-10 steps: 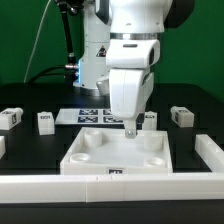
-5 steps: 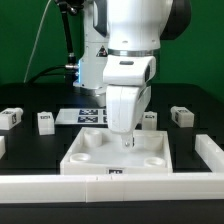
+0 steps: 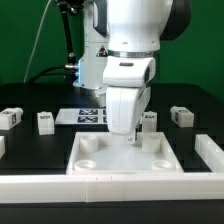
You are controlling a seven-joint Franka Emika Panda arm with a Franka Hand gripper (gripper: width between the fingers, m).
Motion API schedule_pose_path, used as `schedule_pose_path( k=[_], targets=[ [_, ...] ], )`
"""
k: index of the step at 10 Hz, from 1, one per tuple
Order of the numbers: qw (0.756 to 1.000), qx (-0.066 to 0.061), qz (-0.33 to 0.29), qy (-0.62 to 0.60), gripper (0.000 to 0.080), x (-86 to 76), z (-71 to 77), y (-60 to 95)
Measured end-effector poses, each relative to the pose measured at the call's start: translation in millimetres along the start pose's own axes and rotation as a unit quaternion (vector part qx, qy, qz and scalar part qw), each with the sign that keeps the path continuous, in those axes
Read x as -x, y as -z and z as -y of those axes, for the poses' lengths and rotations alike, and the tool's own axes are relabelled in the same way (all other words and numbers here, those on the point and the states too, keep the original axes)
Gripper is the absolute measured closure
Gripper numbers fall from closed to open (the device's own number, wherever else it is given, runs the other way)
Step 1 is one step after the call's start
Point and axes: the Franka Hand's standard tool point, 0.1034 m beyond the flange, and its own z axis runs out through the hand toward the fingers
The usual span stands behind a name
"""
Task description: Assemble one leg
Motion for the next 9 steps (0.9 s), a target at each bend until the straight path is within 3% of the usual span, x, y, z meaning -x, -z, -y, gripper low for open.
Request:
schedule_pose_path(
  k=[9],
  targets=[
    [0.999, -0.001, 0.001, 0.046, 0.0712, -2.6, 1.3, -1.6]
  ],
)
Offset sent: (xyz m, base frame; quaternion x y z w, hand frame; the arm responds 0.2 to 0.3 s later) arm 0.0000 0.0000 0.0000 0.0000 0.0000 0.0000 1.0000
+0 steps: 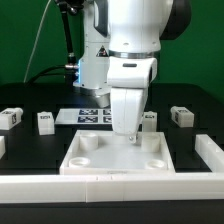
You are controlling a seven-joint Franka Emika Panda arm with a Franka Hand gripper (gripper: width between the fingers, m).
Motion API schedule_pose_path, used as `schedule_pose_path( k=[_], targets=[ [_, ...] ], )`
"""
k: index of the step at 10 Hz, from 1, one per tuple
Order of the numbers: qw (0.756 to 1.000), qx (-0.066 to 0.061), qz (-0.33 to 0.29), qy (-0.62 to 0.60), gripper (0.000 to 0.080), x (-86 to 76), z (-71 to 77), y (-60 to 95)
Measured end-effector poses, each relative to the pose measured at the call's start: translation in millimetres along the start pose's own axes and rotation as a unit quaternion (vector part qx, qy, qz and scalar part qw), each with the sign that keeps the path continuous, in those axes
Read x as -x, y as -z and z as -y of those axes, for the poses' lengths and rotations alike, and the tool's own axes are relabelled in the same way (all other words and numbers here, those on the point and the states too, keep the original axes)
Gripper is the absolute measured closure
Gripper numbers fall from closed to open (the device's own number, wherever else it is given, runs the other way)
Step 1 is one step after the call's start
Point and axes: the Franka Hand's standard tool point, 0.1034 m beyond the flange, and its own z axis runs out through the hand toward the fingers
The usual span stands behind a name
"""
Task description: Assemble one leg
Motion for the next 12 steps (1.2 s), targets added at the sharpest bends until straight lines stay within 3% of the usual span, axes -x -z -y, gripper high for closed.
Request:
schedule_pose_path(
  k=[4, 9, 12],
  targets=[
    [0.999, -0.008, 0.000, 0.035, 0.0730, -19.8, 2.4, -5.2],
    [0.999, -0.011, 0.001, 0.045, 0.0730, -21.1, 3.0, -5.3],
    [0.993, -0.016, 0.005, 0.120, 0.0731, -32.0, 3.0, -5.4]
  ],
)
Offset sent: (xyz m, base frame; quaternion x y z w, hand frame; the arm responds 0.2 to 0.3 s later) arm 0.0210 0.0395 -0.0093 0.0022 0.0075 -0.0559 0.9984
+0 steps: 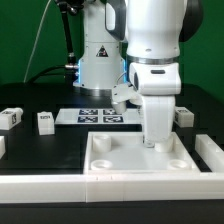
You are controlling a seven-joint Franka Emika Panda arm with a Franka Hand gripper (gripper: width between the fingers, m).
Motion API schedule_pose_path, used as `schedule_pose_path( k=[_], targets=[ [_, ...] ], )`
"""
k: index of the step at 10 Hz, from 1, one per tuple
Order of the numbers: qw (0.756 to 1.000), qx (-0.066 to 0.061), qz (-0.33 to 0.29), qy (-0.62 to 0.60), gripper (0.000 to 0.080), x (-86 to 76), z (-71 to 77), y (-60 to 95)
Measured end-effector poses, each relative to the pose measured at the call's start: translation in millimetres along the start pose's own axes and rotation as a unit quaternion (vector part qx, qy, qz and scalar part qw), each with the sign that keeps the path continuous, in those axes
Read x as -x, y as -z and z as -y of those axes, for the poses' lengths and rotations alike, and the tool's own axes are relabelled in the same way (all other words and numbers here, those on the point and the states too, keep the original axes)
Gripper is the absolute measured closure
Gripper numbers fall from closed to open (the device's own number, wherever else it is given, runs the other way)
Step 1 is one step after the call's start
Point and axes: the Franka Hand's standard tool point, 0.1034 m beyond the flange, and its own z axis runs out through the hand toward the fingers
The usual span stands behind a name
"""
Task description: Assemble one leg
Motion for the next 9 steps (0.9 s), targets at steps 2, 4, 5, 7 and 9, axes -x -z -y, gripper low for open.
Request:
schedule_pose_path(
  k=[2, 4, 5, 7, 9],
  targets=[
    [1.000, -0.001, -0.001, 0.011, 0.0731, -4.8, 0.5, -0.3],
    [1.000, -0.001, -0.001, 0.009, 0.0731, -4.2, 0.7, -0.4],
    [1.000, -0.001, -0.001, 0.009, 0.0731, -4.3, 0.7, -0.4],
    [1.000, -0.004, -0.002, -0.002, 0.0731, -15.9, -2.0, 0.2],
    [1.000, -0.016, 0.000, -0.007, 0.0730, -25.9, -2.7, 1.6]
  ],
)
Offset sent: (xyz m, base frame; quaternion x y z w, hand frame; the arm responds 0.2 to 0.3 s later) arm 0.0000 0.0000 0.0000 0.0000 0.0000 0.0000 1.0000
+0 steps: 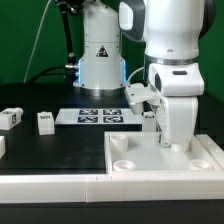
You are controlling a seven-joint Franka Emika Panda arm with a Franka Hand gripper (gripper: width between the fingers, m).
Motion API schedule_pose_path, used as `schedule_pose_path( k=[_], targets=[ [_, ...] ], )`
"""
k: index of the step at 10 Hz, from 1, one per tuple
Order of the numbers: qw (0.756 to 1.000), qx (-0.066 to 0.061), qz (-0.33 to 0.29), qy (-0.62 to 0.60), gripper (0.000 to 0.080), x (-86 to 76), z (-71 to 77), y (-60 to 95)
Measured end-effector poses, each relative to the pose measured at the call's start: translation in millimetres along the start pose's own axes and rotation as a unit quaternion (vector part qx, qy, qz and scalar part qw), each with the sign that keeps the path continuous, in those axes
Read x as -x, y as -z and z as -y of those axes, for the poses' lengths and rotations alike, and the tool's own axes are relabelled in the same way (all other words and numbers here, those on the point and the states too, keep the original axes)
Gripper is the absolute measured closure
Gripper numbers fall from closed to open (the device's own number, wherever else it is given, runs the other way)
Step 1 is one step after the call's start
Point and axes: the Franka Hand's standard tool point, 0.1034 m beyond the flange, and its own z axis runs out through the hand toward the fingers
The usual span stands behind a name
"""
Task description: Assemble one leg
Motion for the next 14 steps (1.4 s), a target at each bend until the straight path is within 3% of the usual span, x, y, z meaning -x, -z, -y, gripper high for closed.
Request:
schedule_pose_path(
  k=[4, 6, 7, 8, 9, 14],
  targets=[
    [1.000, 0.000, 0.000, -0.018, 0.0730, 0.4, 0.1, -0.3],
    [1.000, 0.000, 0.000, -0.019, 0.0416, 1.0, 0.0, -0.3],
    [1.000, 0.000, 0.000, -0.019, 0.0416, 1.3, 0.0, -0.4],
    [1.000, -0.001, 0.000, -0.019, 0.0237, 1.4, 0.0, -0.4],
    [1.000, 0.000, 0.000, -0.019, 0.0178, 1.5, -0.3, -0.2],
    [1.000, 0.000, 0.000, -0.019, 0.0150, 1.5, -0.5, 0.2]
  ],
)
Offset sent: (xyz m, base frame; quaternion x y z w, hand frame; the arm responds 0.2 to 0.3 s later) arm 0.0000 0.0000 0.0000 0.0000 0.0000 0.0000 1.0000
